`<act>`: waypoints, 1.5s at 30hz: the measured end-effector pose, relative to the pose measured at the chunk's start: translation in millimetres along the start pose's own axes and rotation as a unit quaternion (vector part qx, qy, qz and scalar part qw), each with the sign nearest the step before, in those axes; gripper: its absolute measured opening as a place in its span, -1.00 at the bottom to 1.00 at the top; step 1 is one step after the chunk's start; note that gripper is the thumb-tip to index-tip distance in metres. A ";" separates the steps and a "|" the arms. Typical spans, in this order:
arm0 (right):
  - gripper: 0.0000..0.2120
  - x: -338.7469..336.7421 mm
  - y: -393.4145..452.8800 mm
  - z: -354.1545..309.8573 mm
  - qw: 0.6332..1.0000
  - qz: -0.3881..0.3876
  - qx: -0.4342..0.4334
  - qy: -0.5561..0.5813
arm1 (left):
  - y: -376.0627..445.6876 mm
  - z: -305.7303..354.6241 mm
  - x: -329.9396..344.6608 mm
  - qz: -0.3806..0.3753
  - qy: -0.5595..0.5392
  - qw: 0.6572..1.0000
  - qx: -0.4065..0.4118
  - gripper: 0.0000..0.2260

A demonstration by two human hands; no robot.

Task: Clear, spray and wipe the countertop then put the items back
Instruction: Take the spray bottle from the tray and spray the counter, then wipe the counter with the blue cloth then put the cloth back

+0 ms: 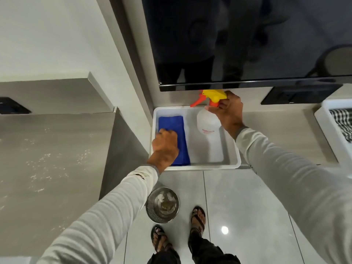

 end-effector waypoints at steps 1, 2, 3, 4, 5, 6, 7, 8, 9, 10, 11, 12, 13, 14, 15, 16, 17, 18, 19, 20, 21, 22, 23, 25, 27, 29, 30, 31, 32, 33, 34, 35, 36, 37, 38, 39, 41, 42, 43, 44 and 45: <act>-0.59 -1.3 -2.4 -0.3 1.000 0.001 -0.002 -0.006 | -0.5 -1.9 -1.8 -0.008 0.038 0.999 0.001 -0.68; -0.59 -2.5 -5.3 -1.4 1.000 0.003 -0.002 -0.014 | -0.4 -1.9 -2.3 -0.017 0.062 0.998 0.003 -0.65; -0.60 -3.3 -8.2 -2.4 1.000 0.002 0.000 -0.019 | -0.3 -1.2 -0.3 -0.028 0.078 0.997 0.005 -0.57; -0.59 -3.6 -11.5 -3.0 1.000 0.002 0.007 -0.019 | -0.5 0.3 3.6 -0.040 0.095 0.995 0.007 -0.48; -0.57 -4.2 -16.1 -3.1 1.000 0.009 0.020 -0.018 | -2.0 2.0 8.7 -0.048 0.119 0.992 0.012 -0.41; -0.54 -5.1 -23.4 -2.7 0.999 0.025 0.037 -0.025 | -4.0 3.5 13.9 -0.049 0.149 0.987 0.020 -0.37; -0.52 -6.6 -33.2 -1.7 0.996 0.050 0.058 -0.051 | -6.5 4.7 17.9 -0.048 0.180 0.982 0.024 -0.35; -0.54 -7.8 -44.2 -0.2 0.989 0.071 0.081 -0.097 | -8.6 5.3 20.8 -0.045 0.201 0.978 0.024 -0.35; -0.59 -6.2 -56.0 2.6 0.981 0.071 0.102 -0.151 | -10.2 5.1 22.9 -0.046 0.209 0.977 0.019 -0.35; -0.67 -0.5 -67.4 6.1 0.973 0.036 0.116 -0.195 | -11.5 5.0 23.7 -0.046 0.206 0.977 0.014 -0.37; -0.71 8.4 -77.6 8.5 0.968 -0.024 0.129 -0.214 | -12.0 4.4 23.7 -0.045 0.193 0.980 0.010 -0.40; -0.69 19.7 -84.8 8.5 0.963 -0.093 0.142 -0.209 | -11.6 3.3 22.8 -0.043 0.174 0.984 0.006 -0.43; -0.65 32.9 -89.0 7.5 0.955 -0.156 0.152 -0.202 | -11.3 1.2 22.0 -0.042 0.153 0.987 0.007 -0.48; -0.63 45.3 -90.3 5.2 0.945 -0.205 0.152 -0.204 | -11.6 -0.8 21.5 -0.047 0.132 0.990 0.010 -0.55; -0.62 57.7 -89.3 0.0 0.938 -0.235 0.146 -0.207 | -12.3 -4.6 21.8 -0.055 0.108 0.993 0.014 -0.61; -0.64 70.0 -85.0 -5.8 0.938 -0.245 0.141 -0.200 | -13.3 -8.9 22.5 -0.064 0.076 0.995 0.016 -0.66; -0.66 82.3 -78.7 -10.8 0.942 -0.241 0.137 -0.189 | -14.8 -13.4 23.4 -0.076 0.041 0.996 0.017 -0.69; -0.68 94.3 -70.6 -14.1 0.945 -0.231 0.134 -0.189 | -17.2 -18.0 24.1 -0.089 0.004 0.996 0.013 -0.71; -0.68 104.6 -62.0 -16.7 0.947 -0.218 0.132 -0.197 | -19.3 -22.2 24.9 -0.101 -0.030 0.994 0.007 -0.71; -0.64 114.4 -52.9 -18.6 0.947 -0.206 0.137 -0.206 | -20.6 -27.1 25.8 -0.111 -0.055 0.992 0.003 -0.69; -0.58 122.8 -44.6 -19.9 0.947 -0.195 0.151 -0.205 | -21.4 -30.5 26.3 -0.117 -0.069 0.991 0.004 -0.68; -0.51 129.8 -37.3 -21.2 0.947 -0.190 0.170 -0.196 | -22.0 -32.7 27.1 -0.122 -0.077 0.990 0.008 -0.65; -0.46 136.9 -31.8 -21.3 0.947 -0.188 0.186 -0.184 | -22.6 -34.6 29.0 -0.126 -0.080 0.989 0.012 -0.62; -0.44 147.2 -25.7 -18.4 0.944 -0.188 0.202 -0.182 | -23.9 -35.3 33.4 -0.130 -0.065 0.989 0.020 -0.55; -0.48 154.5 -25.7 -14.2 0.942 -0.190 0.214 -0.177 | -25.4 -35.5 36.1 -0.129 -0.053 0.990 0.024 -0.53; -0.53 156.8 -28.0 -11.5 0.946 -0.181 0.231 -0.138 | -25.1 -36.3 32.6 -0.117 -0.095 0.988 0.024 -0.56; -0.55 154.6 -29.5 -12.3 0.949 -0.179 0.237 -0.109 | -24.8 -37.8 29.4 -0.089 -0.150 0.984 0.028 -0.59; -0.57 150.3 -31.2 -14.2 0.951 -0.180 0.239 -0.072 | -24.5 -40.5 25.4 -0.043 -0.225 0.973 0.032 -0.61; -0.63 145.0 -33.4 -17.3 0.953 -0.186 0.237 -0.028 | -26.0 -43.9 20.0 0.013 -0.302 0.953 0.031 -0.62; -0.70 137.5 -36.1 -22.1 0.953 -0.194 0.232 0.015 | -28.4 -47.6 13.6 0.072 -0.380 0.922 0.026 -0.61; -0.77 128.2 -38.2 -27.8 0.952 -0.200 0.226 0.052 | -30.6 -50.4 6.9 0.125 -0.446 0.886 0.015 -0.58; -0.77 117.9 -40.6 -35.7 0.951 -0.206 0.216 0.079 | -33.8 -54.5 0.0 0.167 -0.498 0.851 0.002 -0.53; -0.72 108.4 -42.5 -45.1 0.951 -0.212 0.205 0.097 | -36.3 -59.2 -7.3 0.193 -0.540 0.819 -0.011 -0.45; -0.65 99.0 -44.6 -56.7 0.950 -0.220 0.191 0.110 | -37.9 -64.4 -15.4 0.196 -0.577 0.793 -0.022 -0.37; -0.61 91.4 -46.5 -69.8 0.948 -0.233 0.175 0.126 | -39.0 -70.3 -24.4 0.172 -0.613 0.771 -0.030 -0.30; -0.63 87.1 -48.0 -82.8 0.943 -0.253 0.157 0.146 | -39.2 -76.5 -32.6 0.127 -0.643 0.755 -0.032 -0.26; -0.73 85.3 -55.8 -115.2 0.927 -0.302 0.112 0.191 | -46.4 -90.8 -49.6 0.024 -0.679 0.734 0.007 -0.31; -0.76 87.9 -61.5 -133.0 0.918 -0.324 0.095 0.209 | -53.6 -97.6 -56.7 -0.011 -0.683 0.730 0.032 -0.37; -0.75 92.1 -67.3 -151.3 0.909 -0.348 0.076 0.219 | -62.3 -104.5 -63.0 -0.031 -0.685 0.726 0.052 -0.42; -0.75 97.4 -73.4 -167.9 0.898 -0.373 0.062 0.223 | -71.4 -110.4 -67.1 -0.039 -0.692 0.718 0.062 -0.47; -0.77 105.2 -80.5 -183.9 0.889 -0.397 0.049 0.224 | -82.8 -120.7 -70.7 -0.036 -0.706 0.705 0.063 -0.51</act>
Point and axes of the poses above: each hand's wrist, its own y-axis towards the middle knuckle, its own x-axis out of the palm, z = x × y, the point moved 2 cm from there along y, towards the middle knuckle, and after that the axes turned 13 degrees about -y, right-handed, at the moved point
